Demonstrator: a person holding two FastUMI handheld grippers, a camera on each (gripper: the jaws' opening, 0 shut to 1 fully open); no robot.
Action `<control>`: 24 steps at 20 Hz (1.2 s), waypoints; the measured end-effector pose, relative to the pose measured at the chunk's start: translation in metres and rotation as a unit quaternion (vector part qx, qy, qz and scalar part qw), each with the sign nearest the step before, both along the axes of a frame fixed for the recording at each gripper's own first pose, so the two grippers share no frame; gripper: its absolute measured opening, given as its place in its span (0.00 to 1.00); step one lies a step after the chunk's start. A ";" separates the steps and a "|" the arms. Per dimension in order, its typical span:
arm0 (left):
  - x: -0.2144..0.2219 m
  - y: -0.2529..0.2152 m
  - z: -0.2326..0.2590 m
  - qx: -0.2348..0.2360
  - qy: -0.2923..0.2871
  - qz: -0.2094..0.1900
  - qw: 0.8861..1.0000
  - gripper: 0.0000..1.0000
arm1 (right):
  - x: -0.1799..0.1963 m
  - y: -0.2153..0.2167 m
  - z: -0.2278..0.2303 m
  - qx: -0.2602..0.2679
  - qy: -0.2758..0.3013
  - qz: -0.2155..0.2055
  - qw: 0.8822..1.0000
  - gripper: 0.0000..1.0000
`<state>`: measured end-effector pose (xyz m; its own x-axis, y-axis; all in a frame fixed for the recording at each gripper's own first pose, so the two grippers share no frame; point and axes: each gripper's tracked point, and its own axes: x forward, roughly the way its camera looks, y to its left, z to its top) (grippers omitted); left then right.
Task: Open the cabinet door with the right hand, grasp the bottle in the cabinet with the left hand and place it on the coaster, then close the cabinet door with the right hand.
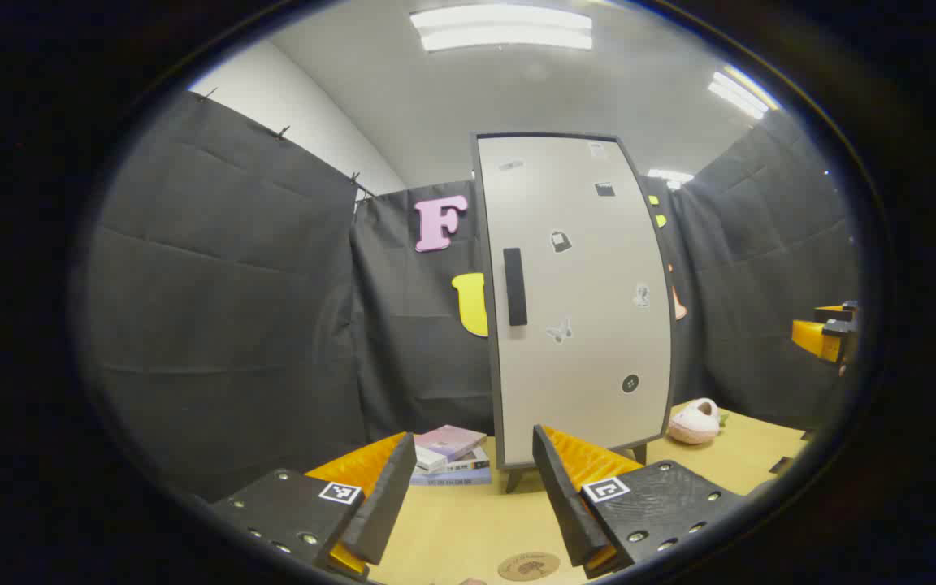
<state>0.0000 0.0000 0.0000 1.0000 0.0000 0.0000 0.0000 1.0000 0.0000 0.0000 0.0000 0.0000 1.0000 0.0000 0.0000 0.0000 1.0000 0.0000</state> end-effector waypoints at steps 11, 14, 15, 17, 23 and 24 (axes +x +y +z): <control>0.002 -0.001 -0.001 0.005 0.002 -0.002 1.000 0.86 | 0.004 -0.001 -0.006 0.004 0.010 0.001 1.000 0.95; 0.004 -0.001 0.001 0.005 0.000 -0.001 1.000 0.87 | 0.004 0.001 -0.006 0.005 0.010 0.003 1.000 0.95; 0.004 -0.001 0.001 0.005 0.000 -0.001 1.000 0.86 | 0.006 0.002 -0.006 0.005 0.010 0.004 1.000 0.95; 0.004 0.001 0.002 0.005 -0.001 0.001 1.000 0.83 | 0.008 0.004 -0.005 0.005 0.009 0.006 1.000 0.95; 0.000 0.014 0.002 0.005 -0.002 0.014 1.000 0.83 | 0.016 0.020 0.000 0.015 0.006 0.020 1.000 0.95; -0.002 0.017 0.002 0.006 -0.002 0.017 1.000 0.83 | 0.019 0.024 0.001 0.018 0.005 0.024 1.000 0.95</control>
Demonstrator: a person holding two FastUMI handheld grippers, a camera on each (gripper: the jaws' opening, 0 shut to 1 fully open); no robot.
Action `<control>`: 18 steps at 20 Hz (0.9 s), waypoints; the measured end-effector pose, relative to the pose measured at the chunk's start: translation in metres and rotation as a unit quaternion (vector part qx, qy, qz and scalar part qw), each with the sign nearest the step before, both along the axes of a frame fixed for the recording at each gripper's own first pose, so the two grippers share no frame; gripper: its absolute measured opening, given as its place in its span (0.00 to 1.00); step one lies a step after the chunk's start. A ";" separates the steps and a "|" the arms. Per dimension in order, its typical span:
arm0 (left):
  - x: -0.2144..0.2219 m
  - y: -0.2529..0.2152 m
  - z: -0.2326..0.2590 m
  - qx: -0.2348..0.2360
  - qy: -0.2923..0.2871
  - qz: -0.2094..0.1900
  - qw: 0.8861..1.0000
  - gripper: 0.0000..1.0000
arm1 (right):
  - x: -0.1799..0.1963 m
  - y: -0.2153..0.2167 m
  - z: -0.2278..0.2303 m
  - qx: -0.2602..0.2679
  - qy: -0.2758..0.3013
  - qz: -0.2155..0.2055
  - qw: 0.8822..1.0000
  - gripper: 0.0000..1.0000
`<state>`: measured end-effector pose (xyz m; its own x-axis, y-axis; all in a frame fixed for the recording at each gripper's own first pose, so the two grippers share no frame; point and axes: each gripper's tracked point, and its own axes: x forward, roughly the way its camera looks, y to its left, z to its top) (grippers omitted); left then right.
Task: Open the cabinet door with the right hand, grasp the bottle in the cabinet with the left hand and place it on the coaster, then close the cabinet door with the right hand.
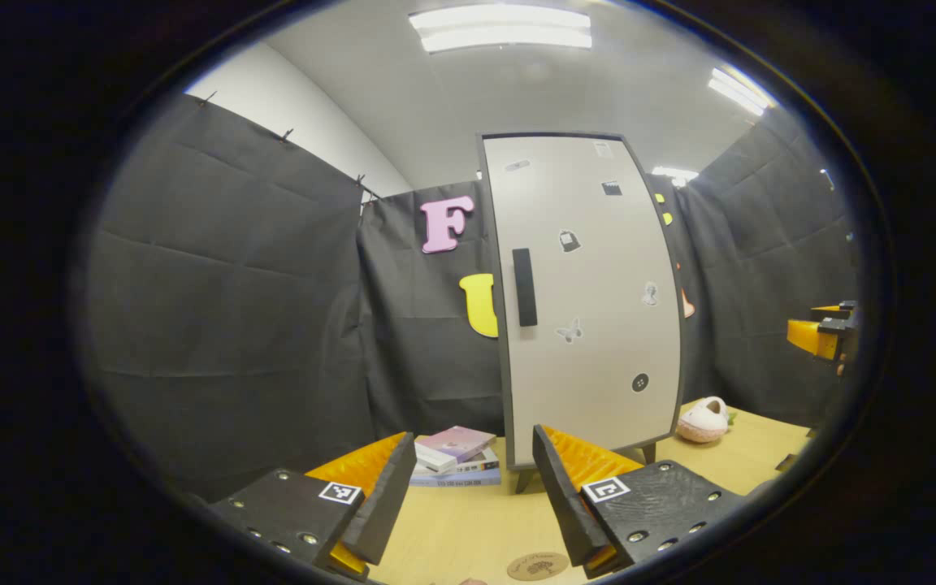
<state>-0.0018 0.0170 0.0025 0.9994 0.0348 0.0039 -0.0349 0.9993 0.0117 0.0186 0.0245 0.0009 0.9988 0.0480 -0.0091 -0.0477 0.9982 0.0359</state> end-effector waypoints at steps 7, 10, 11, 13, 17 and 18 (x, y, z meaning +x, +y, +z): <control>-0.019 0.034 0.001 0.010 0.000 0.035 0.999 0.86 | 0.022 0.041 0.018 0.015 -0.013 0.038 0.999 0.95; -0.030 0.053 0.001 0.013 0.001 0.054 0.998 0.86 | 0.033 0.063 0.028 0.024 -0.020 0.058 0.998 0.95; -0.033 0.058 0.001 0.015 0.002 0.060 0.998 0.86 | 0.037 0.071 0.032 0.027 -0.023 0.066 0.997 0.95; -0.043 0.070 0.000 0.017 0.003 0.072 0.997 0.86 | 0.044 0.087 0.040 0.029 -0.030 0.079 0.996 0.95; -0.058 0.096 -0.001 0.019 0.005 0.097 0.995 0.86 | 0.060 0.121 0.057 0.034 -0.041 0.102 0.993 0.95; -0.063 0.103 -0.002 0.019 0.005 0.104 0.994 0.86 | 0.064 0.129 0.061 0.035 -0.044 0.107 0.993 0.95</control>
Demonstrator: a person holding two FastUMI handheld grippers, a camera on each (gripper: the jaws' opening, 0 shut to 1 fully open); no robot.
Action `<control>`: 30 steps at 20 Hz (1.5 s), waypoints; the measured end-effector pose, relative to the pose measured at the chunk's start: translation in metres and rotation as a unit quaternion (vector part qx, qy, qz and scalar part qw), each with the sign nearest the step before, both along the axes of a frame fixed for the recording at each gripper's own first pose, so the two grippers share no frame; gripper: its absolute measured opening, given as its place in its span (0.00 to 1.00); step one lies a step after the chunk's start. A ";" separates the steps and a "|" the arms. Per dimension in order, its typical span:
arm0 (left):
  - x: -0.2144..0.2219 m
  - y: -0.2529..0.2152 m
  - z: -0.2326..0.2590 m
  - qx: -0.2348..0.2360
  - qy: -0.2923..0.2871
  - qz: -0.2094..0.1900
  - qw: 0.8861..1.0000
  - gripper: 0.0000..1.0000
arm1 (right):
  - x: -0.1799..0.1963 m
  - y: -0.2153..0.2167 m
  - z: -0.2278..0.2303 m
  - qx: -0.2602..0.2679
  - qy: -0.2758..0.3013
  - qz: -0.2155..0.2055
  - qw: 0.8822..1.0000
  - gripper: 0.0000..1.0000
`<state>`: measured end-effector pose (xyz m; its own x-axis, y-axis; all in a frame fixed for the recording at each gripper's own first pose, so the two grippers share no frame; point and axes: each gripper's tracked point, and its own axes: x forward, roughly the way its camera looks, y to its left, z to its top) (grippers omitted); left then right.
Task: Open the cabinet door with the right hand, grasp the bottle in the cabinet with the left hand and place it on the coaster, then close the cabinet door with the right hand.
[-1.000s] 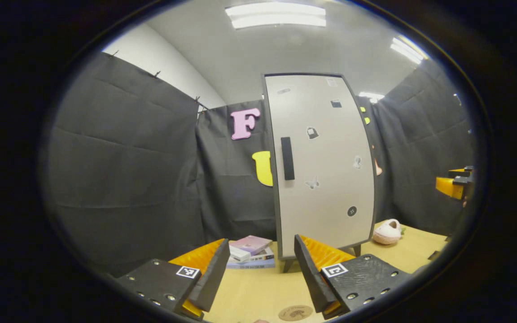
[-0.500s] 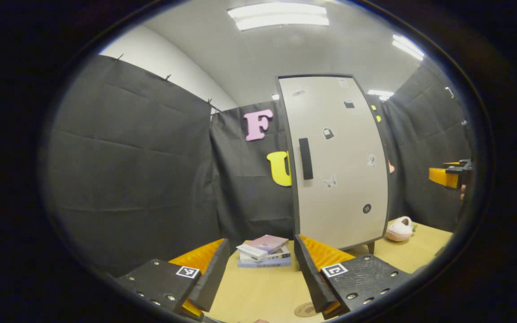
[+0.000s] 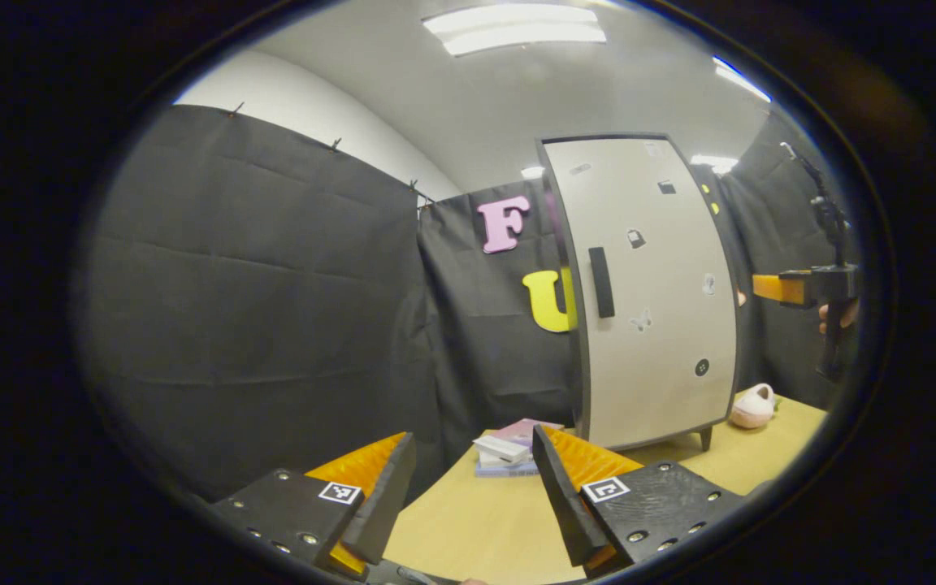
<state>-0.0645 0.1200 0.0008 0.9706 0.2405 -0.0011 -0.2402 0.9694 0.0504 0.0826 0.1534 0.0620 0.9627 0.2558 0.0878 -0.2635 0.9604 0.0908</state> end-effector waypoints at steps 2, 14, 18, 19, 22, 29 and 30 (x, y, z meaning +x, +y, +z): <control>-0.007 0.013 0.000 0.000 0.000 0.012 1.000 0.83 | 0.006 0.018 0.008 0.002 -0.006 0.010 1.000 0.95; -0.050 0.083 -0.012 0.004 0.005 0.078 0.997 0.82 | 0.035 0.121 0.046 0.010 -0.021 0.056 0.998 0.95; -0.059 0.099 -0.018 0.005 0.009 0.088 0.996 0.83 | 0.052 0.153 0.054 0.008 -0.023 0.065 0.998 0.95; -0.060 0.102 -0.019 0.004 0.011 0.091 0.996 0.83 | 0.056 0.160 0.055 0.007 -0.023 0.066 0.998 0.95; -0.066 0.113 -0.025 -0.002 0.015 0.097 0.995 0.83 | 0.069 0.181 0.057 0.001 -0.023 0.068 0.997 0.95; -0.075 0.138 -0.034 -0.009 0.022 0.113 0.993 0.79 | 0.106 0.228 0.044 -0.002 0.017 0.068 0.998 0.89; -0.080 0.141 -0.035 -0.009 0.023 0.115 0.993 0.87 | 0.111 0.235 0.042 0.000 0.024 0.070 0.997 0.86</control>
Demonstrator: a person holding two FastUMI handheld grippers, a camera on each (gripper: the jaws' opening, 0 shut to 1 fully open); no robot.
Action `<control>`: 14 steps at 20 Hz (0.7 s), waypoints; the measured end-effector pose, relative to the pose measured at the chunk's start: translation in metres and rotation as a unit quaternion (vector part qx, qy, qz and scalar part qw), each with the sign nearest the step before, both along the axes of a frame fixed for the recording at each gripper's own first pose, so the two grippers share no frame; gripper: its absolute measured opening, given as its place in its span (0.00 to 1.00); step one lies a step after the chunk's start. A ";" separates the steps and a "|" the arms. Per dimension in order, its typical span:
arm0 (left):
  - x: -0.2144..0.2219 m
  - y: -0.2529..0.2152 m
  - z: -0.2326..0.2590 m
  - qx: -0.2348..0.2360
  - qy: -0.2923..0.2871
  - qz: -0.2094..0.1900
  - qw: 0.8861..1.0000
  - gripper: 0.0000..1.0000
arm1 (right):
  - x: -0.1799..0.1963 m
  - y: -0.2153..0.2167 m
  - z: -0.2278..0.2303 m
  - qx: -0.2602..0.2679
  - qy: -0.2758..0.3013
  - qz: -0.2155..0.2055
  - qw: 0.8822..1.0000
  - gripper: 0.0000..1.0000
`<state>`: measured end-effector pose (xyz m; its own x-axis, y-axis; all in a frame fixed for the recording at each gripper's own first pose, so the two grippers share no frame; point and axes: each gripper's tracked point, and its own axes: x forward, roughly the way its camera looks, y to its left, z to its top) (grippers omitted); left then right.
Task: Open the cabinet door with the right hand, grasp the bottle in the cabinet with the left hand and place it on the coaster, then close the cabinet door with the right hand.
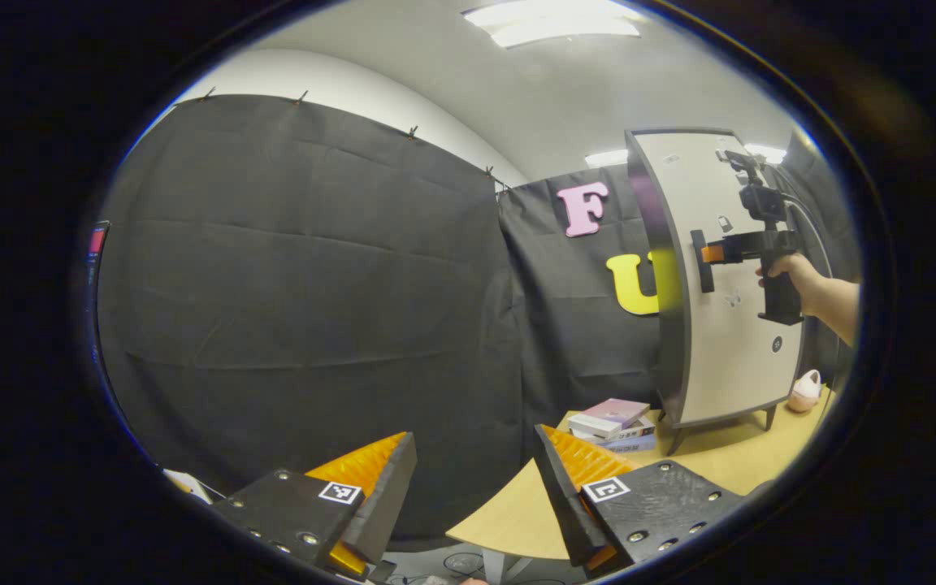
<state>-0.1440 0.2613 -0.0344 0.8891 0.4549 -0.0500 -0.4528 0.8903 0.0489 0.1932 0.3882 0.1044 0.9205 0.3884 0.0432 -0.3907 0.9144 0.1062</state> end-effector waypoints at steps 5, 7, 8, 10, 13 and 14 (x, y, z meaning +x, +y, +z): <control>-0.001 0.009 -0.002 0.005 0.003 0.006 1.000 0.86 | 0.020 0.022 -0.009 -0.006 0.031 0.003 0.999 0.66; 0.000 0.011 -0.004 0.004 0.006 0.006 1.000 0.83 | 0.025 0.025 -0.013 -0.007 0.041 -0.004 0.999 0.57; 0.000 0.012 -0.004 0.002 0.007 0.005 1.000 0.79 | 0.029 0.025 -0.015 -0.009 0.047 -0.009 0.999 0.50; 0.002 0.011 -0.005 -0.001 0.006 0.003 1.000 0.79 | 0.036 0.027 -0.023 -0.010 0.063 -0.015 0.998 0.41; 0.006 0.009 -0.005 -0.004 0.005 -0.001 1.000 0.87 | 0.039 0.027 -0.026 -0.011 0.064 -0.023 0.998 0.35; 0.008 0.007 -0.005 -0.005 0.006 -0.004 1.000 0.83 | 0.036 0.026 -0.026 -0.015 0.057 -0.024 0.998 0.31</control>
<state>-0.1358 0.2682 -0.0397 0.8921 0.4474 -0.0640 -0.4452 0.8943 0.0455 0.2293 0.4141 0.0782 0.9365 0.3426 -0.0746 -0.3326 0.9354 0.1205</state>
